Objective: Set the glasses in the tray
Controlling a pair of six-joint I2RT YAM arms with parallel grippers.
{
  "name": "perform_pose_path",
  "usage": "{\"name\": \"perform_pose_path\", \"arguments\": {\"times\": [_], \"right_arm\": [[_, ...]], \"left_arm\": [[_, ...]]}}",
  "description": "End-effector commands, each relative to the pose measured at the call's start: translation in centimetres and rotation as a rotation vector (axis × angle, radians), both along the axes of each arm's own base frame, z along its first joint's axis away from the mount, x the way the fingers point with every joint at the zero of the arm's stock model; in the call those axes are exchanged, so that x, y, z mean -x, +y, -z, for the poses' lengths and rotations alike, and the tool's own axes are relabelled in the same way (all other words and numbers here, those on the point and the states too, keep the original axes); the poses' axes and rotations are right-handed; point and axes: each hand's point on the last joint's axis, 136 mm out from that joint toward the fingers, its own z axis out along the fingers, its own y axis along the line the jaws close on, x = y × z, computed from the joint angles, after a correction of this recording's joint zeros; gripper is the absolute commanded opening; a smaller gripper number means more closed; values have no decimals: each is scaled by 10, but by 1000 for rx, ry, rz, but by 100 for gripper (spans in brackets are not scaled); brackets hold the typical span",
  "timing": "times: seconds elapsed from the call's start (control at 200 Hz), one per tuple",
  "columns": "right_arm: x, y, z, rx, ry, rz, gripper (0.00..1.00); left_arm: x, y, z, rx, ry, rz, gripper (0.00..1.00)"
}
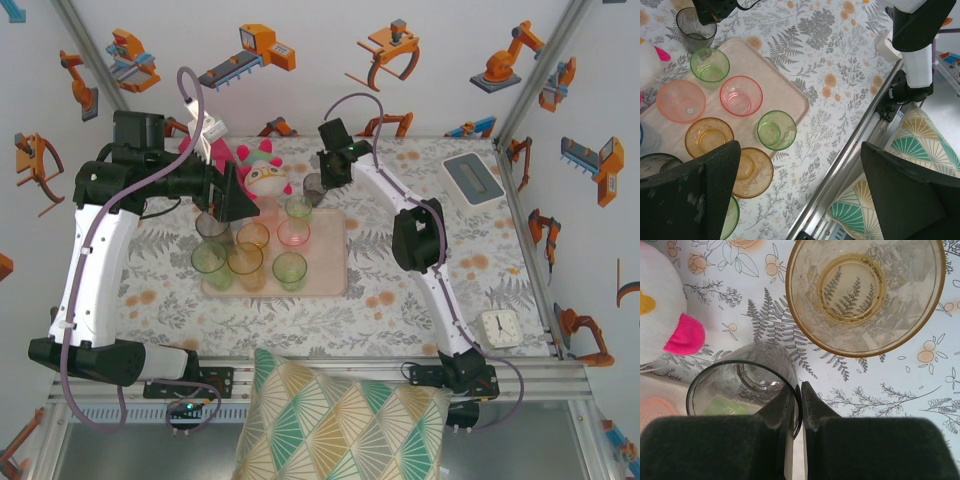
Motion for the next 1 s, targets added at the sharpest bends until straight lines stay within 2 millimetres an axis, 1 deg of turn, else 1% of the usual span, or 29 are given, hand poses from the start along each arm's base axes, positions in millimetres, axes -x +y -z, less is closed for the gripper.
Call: {"name": "perform_pose_path", "arguments": {"times": [0.0,0.425,0.996], "right_arm": [[-5,-4,-9,-11,-14,15,11],[-1,-8,-27,-15,-38,18,11],[-5,-4,-64,-60,-99,16,11]], "left_arm": [[1,-1,-11,29,-11,9,97],[0,-1,-11,28,-14,7,97],[1,-1,-12,29,-19,8,97]]}}
